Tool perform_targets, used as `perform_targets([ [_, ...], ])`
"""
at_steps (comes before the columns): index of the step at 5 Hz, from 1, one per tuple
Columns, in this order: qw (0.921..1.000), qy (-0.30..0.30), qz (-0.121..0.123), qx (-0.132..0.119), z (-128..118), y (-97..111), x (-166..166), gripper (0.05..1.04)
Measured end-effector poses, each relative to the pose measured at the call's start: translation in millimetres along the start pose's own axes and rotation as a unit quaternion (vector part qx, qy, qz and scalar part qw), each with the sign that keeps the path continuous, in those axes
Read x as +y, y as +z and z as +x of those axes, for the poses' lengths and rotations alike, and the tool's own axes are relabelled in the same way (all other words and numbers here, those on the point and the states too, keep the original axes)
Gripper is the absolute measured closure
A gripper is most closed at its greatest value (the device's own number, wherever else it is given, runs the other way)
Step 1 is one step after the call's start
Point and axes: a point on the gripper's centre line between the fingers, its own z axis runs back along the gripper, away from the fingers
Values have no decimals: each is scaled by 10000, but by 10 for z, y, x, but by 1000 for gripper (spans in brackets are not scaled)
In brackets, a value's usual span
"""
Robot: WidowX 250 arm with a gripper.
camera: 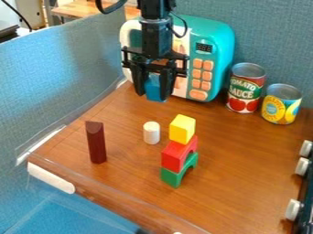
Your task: Put the blue block on top of the cylinder
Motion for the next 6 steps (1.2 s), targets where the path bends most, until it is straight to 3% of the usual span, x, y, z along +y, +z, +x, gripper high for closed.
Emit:
perform_targets([
  [2, 9993, 0, -7, 371, 192, -227, 37, 494],
  [4, 9973, -25, -6, 735, 180, -482, 68, 494],
  [6, 9967, -3, 102, 811, 151, -565, 134, 494],
])
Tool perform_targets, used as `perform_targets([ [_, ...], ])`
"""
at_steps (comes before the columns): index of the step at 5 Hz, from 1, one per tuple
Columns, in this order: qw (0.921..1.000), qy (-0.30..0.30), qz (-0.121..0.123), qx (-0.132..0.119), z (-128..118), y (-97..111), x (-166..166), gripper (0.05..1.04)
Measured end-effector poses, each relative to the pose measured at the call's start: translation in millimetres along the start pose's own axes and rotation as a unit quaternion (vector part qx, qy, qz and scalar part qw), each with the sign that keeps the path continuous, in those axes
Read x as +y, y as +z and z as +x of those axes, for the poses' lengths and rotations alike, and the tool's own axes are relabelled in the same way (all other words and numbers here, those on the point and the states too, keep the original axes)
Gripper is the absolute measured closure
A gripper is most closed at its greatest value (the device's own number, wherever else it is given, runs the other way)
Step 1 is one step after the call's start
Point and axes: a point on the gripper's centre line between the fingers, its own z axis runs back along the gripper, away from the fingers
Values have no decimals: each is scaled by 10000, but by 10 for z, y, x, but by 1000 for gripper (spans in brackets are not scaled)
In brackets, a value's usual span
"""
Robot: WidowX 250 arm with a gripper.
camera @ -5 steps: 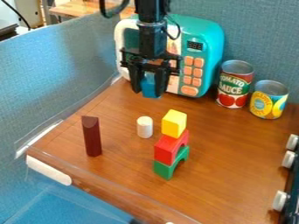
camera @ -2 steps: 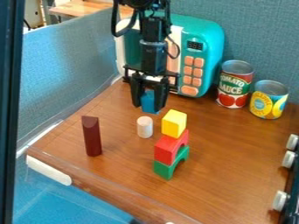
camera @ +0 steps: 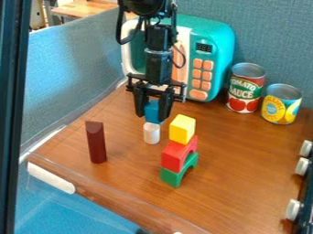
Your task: Put the blue block on top of the cylinder
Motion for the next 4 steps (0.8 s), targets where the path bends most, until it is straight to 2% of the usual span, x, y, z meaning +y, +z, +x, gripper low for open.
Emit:
perform_targets([
  [4, 9995, 188, 25, 252, -29, -149, 94, 494],
])
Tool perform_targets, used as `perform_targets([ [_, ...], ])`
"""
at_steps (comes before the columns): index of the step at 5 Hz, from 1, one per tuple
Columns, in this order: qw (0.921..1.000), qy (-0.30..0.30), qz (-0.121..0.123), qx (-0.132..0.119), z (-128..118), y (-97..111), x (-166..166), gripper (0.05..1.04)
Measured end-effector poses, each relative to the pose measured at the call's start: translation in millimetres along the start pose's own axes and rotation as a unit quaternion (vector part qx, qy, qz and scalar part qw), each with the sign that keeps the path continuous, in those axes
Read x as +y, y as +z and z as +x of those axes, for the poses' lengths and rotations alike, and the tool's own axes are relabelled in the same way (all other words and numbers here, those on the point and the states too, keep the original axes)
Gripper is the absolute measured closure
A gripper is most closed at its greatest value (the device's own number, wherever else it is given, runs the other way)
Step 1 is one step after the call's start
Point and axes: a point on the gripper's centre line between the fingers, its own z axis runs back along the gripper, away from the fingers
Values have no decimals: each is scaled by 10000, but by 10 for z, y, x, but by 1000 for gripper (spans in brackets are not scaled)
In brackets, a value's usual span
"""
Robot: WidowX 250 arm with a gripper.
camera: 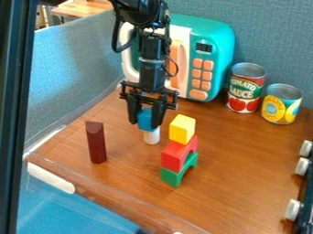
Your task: Put the blue block on top of the cylinder
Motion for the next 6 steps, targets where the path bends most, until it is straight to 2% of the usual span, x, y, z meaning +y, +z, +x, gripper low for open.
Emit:
perform_targets([
  [1, 10000, 25, 30, 26, 7, -8, -1, 416],
  [2, 9997, 88, 32, 219, -15, -85, 2, 157],
  [3, 9997, 164, -36, 158, 3, -76, -20, 74],
  [4, 9998, 195, 18, -46, -6, 79, -50, 79],
  [5, 9987, -84, 197, -468, -93, 534, -231, 83],
  [6, 9954, -258, 478, -783, -258, 937, -321, 83],
])
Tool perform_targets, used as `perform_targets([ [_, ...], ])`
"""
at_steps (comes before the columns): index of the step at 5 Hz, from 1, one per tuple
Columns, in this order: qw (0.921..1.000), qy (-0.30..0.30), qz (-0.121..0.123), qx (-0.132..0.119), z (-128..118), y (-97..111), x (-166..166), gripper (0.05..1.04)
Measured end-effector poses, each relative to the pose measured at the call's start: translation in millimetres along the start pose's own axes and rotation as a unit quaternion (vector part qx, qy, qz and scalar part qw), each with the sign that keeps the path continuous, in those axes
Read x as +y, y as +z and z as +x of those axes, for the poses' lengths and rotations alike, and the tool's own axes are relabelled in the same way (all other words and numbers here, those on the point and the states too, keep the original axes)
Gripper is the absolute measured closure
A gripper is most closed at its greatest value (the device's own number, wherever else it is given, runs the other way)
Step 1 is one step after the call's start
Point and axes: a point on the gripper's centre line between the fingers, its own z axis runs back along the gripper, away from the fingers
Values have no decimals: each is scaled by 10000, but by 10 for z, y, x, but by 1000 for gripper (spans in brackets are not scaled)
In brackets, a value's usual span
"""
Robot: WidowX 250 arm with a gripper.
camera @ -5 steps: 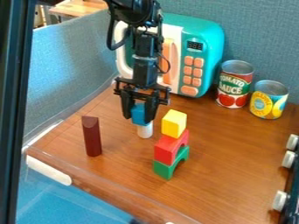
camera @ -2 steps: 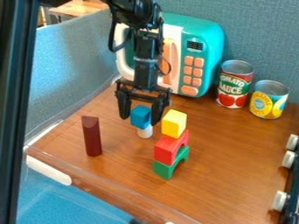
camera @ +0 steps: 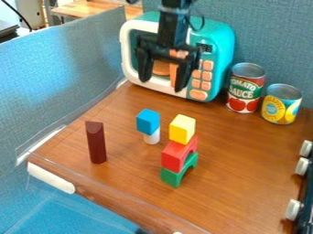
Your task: Put the blue block on top of the cylinder
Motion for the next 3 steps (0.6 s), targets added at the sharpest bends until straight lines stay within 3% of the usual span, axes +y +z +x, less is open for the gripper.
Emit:
perform_targets([
  [1, 9992, -212, 131, -318, -120, 174, -51, 83],
  [3, 9968, -649, -137, -454, -439, 205, -213, 83],
])
